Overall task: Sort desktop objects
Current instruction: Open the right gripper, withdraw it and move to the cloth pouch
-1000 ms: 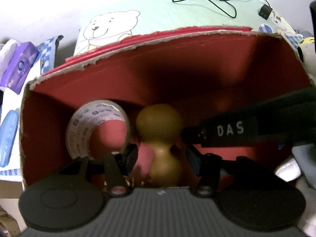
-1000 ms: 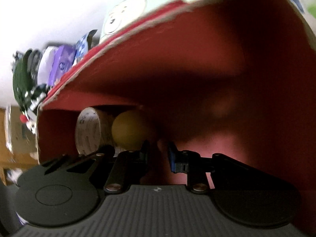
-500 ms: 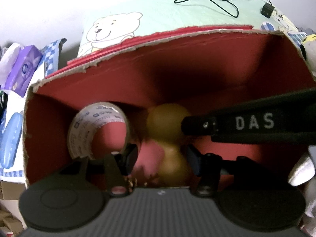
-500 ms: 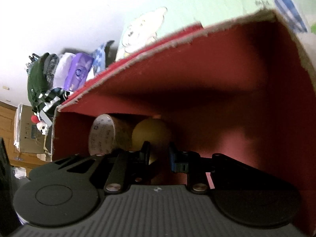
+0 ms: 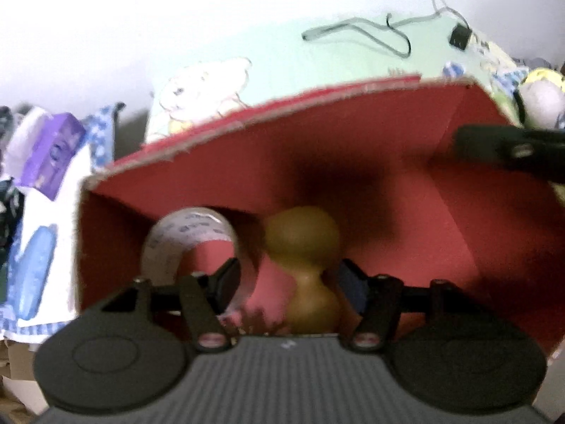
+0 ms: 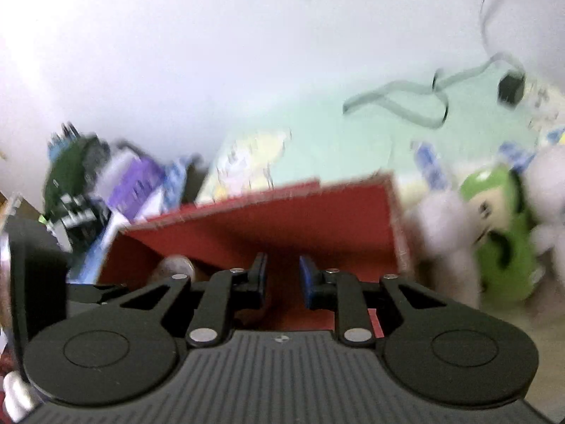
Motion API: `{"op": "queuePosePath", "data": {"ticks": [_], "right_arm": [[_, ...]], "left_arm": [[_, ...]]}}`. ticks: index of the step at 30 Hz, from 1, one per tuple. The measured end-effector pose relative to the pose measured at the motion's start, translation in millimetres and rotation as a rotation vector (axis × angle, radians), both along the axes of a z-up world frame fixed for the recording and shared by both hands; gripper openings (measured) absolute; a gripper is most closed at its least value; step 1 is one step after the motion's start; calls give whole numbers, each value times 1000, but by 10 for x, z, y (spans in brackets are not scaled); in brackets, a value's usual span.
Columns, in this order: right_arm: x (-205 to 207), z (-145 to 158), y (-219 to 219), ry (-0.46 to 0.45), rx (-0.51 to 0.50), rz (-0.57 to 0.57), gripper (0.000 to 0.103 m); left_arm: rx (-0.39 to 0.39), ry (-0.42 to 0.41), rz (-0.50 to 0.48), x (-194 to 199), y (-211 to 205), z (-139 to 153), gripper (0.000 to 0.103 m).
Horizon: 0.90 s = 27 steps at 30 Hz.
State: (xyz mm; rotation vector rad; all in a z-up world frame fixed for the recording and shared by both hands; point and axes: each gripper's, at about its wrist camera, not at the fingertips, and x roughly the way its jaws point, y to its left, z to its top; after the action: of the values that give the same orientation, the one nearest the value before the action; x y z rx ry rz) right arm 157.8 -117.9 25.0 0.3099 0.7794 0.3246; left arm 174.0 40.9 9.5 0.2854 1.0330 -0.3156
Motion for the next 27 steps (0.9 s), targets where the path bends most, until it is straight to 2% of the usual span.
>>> {"op": "queuePosePath", "data": {"ticks": [1,2,4,5,6,7,9,11,12,14,17,18,20,22,23,27], "right_arm": [[-105,69,-85,-46,20,-14,25],[-188,117,-144,-88,35,-26,29],[-356,204,-259,-165,60,-47,57],[-441,239,-326,-200,84,-55,77],[-504,259,-375,-227,112,-56,78],[-601,311,-509,-237,152,-27,76],[-634,327,-553,-228,157,-3,65],[-795,333,-694,-209,186,84,59],[-795,333,-694,-209,186,84,59],[-926,280,-770,-183,208,173,59],[-1122,19,-736,-81,189,328,59],[-1122,19,-736,-81,189,328,59],[-1183,-208,-645,-11,151,368,58],[-1175,-427,-576,53,122,382,51],[-1130,-627,-531,122,116,386,47],[-1043,-819,-521,186,134,388,45]], "left_arm": [[-14,-16,6,-49,29,80,66],[-31,-29,14,-103,59,157,66],[-58,-53,27,-209,130,288,67],[-72,-70,32,-292,167,358,67],[-85,-89,37,-384,197,426,67],[-92,-105,43,-462,207,491,67],[-105,-132,62,-628,243,593,66],[-118,-154,79,-811,289,668,65],[-127,-165,88,-908,300,694,65],[-159,-167,107,-1099,360,725,65],[-216,-133,125,-1340,408,663,61],[-226,-117,126,-1396,401,627,60],[-251,-81,118,-1535,361,521,58],[-275,-53,104,-1648,311,399,58],[-277,-41,94,-1719,276,339,58],[-278,32,91,-1878,171,71,58]]}}
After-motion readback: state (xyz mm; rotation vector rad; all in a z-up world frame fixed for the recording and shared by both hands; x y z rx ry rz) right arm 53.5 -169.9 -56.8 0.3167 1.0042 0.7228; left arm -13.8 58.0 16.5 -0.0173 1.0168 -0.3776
